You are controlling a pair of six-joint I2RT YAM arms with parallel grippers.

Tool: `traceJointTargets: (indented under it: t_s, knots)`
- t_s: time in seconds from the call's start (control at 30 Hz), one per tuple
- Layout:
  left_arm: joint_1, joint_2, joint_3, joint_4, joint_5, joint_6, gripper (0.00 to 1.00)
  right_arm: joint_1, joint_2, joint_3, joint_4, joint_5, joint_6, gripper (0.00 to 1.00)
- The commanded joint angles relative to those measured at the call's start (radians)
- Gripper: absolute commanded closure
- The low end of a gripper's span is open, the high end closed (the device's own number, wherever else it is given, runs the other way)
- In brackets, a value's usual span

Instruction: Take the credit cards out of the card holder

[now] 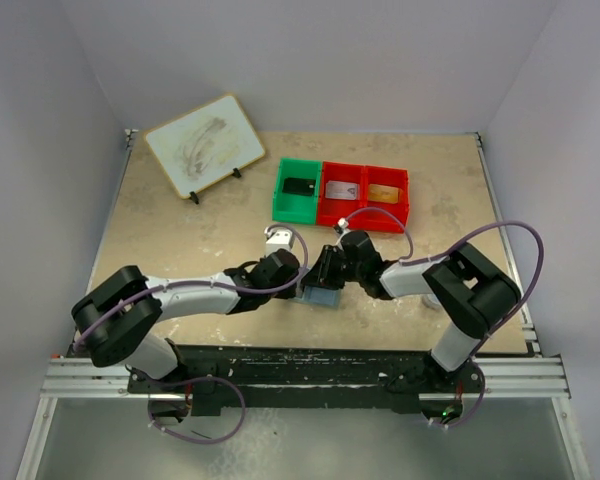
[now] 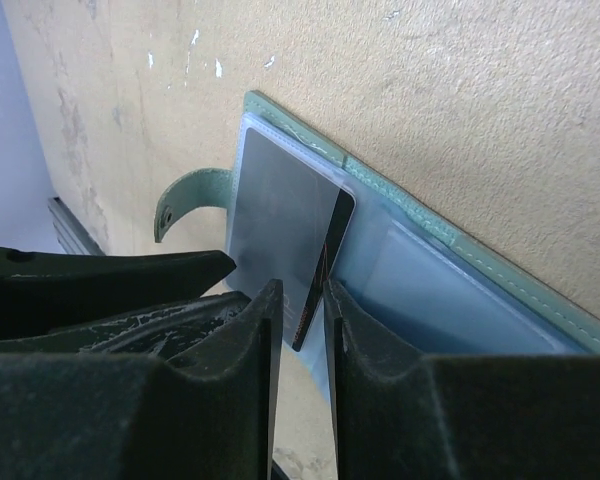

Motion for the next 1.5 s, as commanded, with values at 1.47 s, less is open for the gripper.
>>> traceJointTargets:
  t_s: [1.47]
  knots:
    - [0.006, 0.051, 0.095, -0.094, -0.054, 0.060, 0.85, 0.009, 0.000, -0.015, -0.029, 0.103, 0.104, 0.72]
